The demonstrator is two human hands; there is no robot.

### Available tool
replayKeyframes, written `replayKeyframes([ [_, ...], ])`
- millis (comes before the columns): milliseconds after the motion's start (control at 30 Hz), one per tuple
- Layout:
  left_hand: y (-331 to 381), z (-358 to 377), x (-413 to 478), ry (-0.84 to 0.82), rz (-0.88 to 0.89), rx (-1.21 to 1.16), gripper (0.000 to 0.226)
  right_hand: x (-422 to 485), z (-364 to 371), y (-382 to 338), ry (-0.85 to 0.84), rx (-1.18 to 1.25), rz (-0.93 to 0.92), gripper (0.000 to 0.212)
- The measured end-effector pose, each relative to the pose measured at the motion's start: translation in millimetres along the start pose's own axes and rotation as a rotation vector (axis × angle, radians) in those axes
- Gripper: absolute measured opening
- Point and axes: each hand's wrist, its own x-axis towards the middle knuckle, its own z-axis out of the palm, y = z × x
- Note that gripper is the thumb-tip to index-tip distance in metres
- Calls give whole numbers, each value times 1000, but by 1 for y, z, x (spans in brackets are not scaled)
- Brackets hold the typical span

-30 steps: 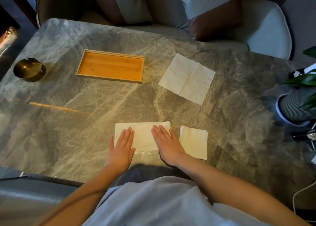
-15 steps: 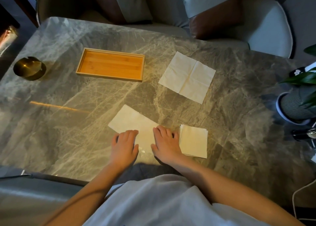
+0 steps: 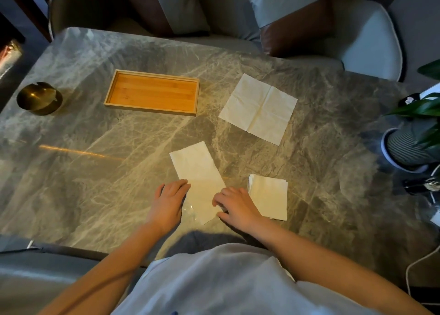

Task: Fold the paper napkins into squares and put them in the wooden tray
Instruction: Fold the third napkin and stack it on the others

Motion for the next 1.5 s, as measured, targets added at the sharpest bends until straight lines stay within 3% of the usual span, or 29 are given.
replayKeyframes([
  [100, -4, 1, -4, 3, 9, 10, 51, 1, 0, -12, -102, 89, -72, 29],
  [233, -9, 1, -5, -41, 34, 2, 54, 1, -4, -13, -165, -63, -223, 33],
  [367, -11, 1, -6, -31, 47, 22, 54, -4, -6, 1, -140, -64, -139, 43],
  [600, -9, 0, -2, -17, 36, 15, 54, 0, 2, 0, 28, 140, 12, 13],
  [900, 0, -4, 6, 16, -72, 17, 47, -5, -5, -4, 307, 311, -48, 10],
  [1067, 1, -12, 5, 87, -57, -81, 26, -7, 1, 7, 215, 341, 75, 33],
  [1200, 5, -16, -4, 137, -24, -154, 25, -7, 4, 10, 231, 333, 130, 15],
  [1333, 2, -13, -13, 69, -9, -213, 13, -6, 6, 5, 173, 364, 140, 11],
  [1500, 1, -2, -15, 85, -156, -265, 19, -7, 8, 2, 126, 375, 174, 8],
])
